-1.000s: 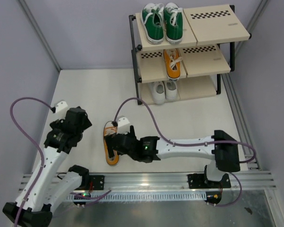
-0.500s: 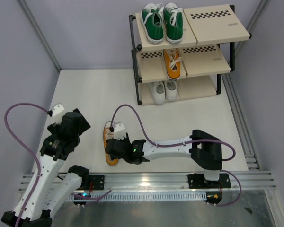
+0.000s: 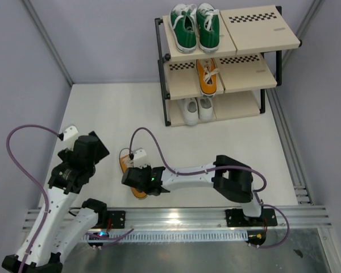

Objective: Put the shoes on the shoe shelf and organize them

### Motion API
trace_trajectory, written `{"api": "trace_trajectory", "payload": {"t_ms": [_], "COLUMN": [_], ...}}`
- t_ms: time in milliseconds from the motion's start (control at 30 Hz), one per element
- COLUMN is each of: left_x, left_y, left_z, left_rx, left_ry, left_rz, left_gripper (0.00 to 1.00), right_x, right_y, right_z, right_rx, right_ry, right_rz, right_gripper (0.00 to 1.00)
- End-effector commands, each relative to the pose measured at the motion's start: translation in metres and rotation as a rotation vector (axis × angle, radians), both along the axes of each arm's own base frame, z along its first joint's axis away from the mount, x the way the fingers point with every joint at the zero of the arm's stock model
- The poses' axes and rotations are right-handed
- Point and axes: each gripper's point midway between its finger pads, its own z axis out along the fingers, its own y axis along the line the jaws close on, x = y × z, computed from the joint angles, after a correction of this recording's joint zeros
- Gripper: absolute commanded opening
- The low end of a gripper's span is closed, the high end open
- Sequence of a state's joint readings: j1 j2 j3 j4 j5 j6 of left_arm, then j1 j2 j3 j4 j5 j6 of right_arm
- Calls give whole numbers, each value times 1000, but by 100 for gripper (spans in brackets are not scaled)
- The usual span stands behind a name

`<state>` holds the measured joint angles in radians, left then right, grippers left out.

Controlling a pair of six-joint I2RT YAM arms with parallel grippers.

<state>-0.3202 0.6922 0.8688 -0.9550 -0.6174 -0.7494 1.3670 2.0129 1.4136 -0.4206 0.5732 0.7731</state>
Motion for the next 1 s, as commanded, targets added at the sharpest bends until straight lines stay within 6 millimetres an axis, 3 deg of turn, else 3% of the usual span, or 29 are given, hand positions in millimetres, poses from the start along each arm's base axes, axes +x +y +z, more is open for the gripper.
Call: {"api": "trace_trajectory", "payload": {"t_ms": [0, 33, 67, 100, 133, 167, 200, 233, 300, 400, 600, 733, 967], "left_x": [2, 2, 3, 3, 3, 3, 3, 3, 3, 3, 4, 4, 3], "left_y": [1, 0, 0, -1, -1, -1, -1, -1, 0, 0, -1, -1, -1], "left_z": [2, 1, 1, 1, 0, 0, 0, 0, 1, 1, 0, 0, -1], "left_rx": [1, 0, -1, -2, -3, -3, -3, -2, 0, 1, 3, 2, 1], "left_ry": [-18, -15, -16, -14, -10, -13, -13, -13, -14, -18, -13, -14, -14], "left_rz": [-1, -4, -7, -9, -11, -12, -12, -11, -8, -8, -11, -14, -13], "left_gripper": [99, 99, 99, 99, 99, 99, 99, 99, 99, 99, 99, 99, 99], "right_x": [28, 30, 36, 40, 40, 44, 47, 48, 55, 69, 96, 117, 151], "right_y": [-19, -33, -42, -45, -59, -66, -73, -83, -104, -136, -183, -209, -221], "right_z": [48, 46, 73, 86, 84, 113, 123, 124, 148, 169, 206, 237, 287], "right_rx": [79, 62, 117, 161, 154, 224, 247, 248, 276, 271, 256, 280, 318], "right_ry": [-79, -88, -117, -138, -143, -169, -181, -188, -219, -246, -326, -378, -477], "right_rz": [-104, -107, -124, -130, -129, -138, -147, -155, -198, -262, -347, -412, -432], "right_gripper": [3, 3, 3, 3, 3, 3, 3, 3, 3, 3, 3, 3, 3]}}
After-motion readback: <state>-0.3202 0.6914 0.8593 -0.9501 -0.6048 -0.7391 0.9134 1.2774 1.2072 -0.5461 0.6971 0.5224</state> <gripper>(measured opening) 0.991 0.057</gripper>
